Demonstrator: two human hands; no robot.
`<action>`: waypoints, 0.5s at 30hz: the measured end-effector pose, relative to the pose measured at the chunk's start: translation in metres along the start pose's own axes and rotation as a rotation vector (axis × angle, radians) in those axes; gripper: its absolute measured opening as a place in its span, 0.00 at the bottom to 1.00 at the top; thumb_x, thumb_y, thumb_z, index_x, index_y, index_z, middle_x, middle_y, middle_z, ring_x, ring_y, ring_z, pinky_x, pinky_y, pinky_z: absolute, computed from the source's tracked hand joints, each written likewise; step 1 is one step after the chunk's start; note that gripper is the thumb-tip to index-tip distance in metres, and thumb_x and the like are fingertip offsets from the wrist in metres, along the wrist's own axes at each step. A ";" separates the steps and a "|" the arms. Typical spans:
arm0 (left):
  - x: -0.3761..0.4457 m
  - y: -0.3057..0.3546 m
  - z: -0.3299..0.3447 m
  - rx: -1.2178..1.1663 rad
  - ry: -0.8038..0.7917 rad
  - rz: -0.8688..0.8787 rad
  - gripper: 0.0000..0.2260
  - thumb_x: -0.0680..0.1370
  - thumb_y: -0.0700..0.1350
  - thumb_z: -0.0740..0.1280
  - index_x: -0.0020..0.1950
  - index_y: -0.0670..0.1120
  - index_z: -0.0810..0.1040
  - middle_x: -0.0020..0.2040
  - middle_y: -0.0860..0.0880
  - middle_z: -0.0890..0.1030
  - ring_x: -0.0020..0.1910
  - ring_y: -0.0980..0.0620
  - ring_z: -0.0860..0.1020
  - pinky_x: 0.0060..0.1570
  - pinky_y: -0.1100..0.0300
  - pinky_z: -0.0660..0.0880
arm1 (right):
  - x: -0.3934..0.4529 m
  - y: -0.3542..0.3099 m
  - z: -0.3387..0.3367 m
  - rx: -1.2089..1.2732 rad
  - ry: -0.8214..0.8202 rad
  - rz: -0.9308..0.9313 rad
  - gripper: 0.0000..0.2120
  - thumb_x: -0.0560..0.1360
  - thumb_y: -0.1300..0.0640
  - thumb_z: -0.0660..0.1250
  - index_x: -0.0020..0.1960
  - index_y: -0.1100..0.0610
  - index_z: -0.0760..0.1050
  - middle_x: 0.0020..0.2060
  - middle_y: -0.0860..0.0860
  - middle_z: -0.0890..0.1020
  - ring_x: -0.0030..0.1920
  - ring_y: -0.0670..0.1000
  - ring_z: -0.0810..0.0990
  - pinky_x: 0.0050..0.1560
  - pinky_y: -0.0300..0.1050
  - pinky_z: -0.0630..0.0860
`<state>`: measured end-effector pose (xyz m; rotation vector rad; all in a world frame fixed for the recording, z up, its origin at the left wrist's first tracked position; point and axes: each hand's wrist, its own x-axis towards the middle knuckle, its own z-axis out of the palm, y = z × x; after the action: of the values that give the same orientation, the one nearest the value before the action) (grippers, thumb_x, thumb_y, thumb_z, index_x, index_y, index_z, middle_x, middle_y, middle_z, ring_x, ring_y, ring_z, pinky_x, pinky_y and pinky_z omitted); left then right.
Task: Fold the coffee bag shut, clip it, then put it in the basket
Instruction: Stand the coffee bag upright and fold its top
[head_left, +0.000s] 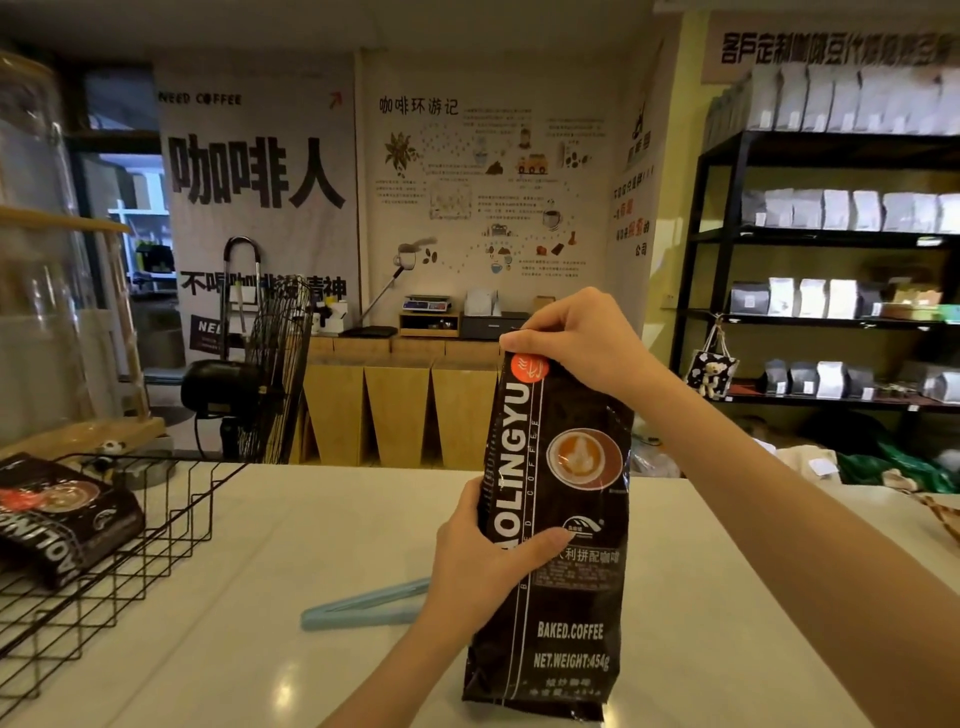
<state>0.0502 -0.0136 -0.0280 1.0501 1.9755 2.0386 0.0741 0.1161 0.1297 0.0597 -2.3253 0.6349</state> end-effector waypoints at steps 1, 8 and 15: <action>0.000 0.000 0.000 -0.003 0.004 0.006 0.26 0.54 0.56 0.75 0.49 0.57 0.70 0.47 0.56 0.81 0.45 0.64 0.80 0.39 0.68 0.77 | 0.000 0.000 0.000 -0.003 0.013 -0.001 0.11 0.69 0.48 0.69 0.43 0.55 0.82 0.33 0.46 0.81 0.37 0.45 0.80 0.42 0.40 0.77; 0.000 0.000 0.002 -0.040 0.021 0.013 0.23 0.55 0.55 0.74 0.47 0.58 0.71 0.42 0.59 0.82 0.43 0.64 0.80 0.36 0.69 0.76 | -0.002 0.001 0.007 -0.170 0.181 -0.129 0.14 0.70 0.45 0.66 0.43 0.54 0.82 0.34 0.53 0.85 0.36 0.49 0.81 0.38 0.45 0.78; -0.001 -0.004 0.001 -0.085 0.043 0.014 0.24 0.56 0.54 0.78 0.47 0.56 0.73 0.40 0.58 0.83 0.42 0.61 0.81 0.35 0.69 0.76 | -0.006 0.007 0.019 -0.365 0.288 -0.339 0.20 0.71 0.41 0.58 0.41 0.55 0.82 0.28 0.52 0.83 0.28 0.50 0.79 0.31 0.45 0.75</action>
<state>0.0499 -0.0127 -0.0323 1.0141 1.8870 2.1492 0.0652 0.1128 0.1107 0.1768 -2.0500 0.0414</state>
